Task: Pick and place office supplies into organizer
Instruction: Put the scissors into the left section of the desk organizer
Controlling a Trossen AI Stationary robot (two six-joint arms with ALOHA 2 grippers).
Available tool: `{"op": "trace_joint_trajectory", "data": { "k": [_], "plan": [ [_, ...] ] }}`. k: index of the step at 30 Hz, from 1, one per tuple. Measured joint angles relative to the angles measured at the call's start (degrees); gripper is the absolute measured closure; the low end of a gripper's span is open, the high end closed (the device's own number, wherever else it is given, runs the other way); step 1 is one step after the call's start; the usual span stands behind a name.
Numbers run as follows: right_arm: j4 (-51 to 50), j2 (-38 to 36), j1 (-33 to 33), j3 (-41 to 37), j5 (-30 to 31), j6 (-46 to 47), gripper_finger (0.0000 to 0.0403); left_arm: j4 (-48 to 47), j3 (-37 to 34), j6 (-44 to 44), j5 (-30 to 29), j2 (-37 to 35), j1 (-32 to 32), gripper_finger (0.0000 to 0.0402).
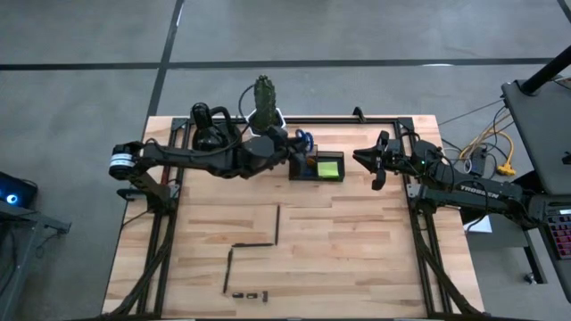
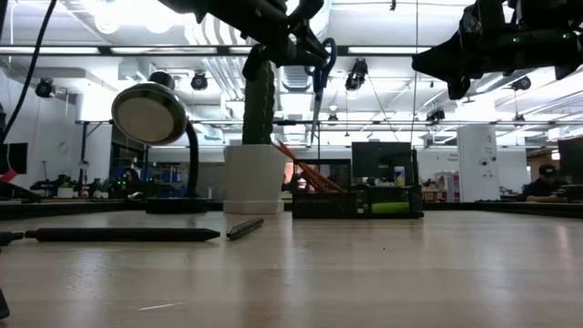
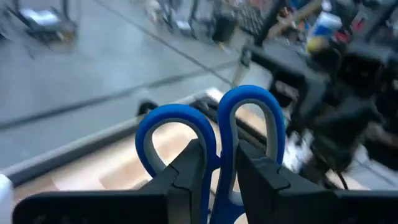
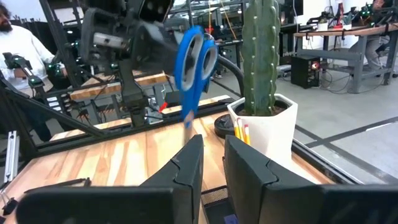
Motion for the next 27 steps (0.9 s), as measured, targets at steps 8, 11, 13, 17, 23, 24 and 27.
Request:
{"op": "trace_joint_trajectory", "data": {
  "k": [8,11,13,17,23,24,27],
  "plan": [
    [-0.02,0.0,0.04,0.0,0.31,0.0,0.0346,4.58,0.48,7.05,-7.21,0.0,0.0,0.034],
    [-0.08,0.0,0.04,0.0,0.31,0.0,0.0346,4.63,0.97,10.04,-7.76,0.0,-0.04,0.034],
    [-0.31,0.02,0.04,0.0,0.33,0.0,0.0346,4.67,0.99,12.13,-8.86,0.0,-0.04,0.034],
    [-0.41,0.02,0.04,0.0,0.35,0.0,0.0346,6.23,0.36,17.58,-10.53,0.0,0.09,0.034],
    [-1.2,0.02,0.02,0.0,0.37,0.0,0.0346,12.45,-1.95,20.31,-10.57,0.02,0.51,0.034],
    [-1.66,0.02,0.02,0.0,0.39,-0.02,0.0346,13.1,-2.33,20.3,-10.63,0.08,0.51,0.034],
    [-2.94,0.02,0.02,0.0,0.48,-0.01,0.0346,14.45,-2.4,20.36,-10.6,1.36,0.49,0.034]
  ]
}}
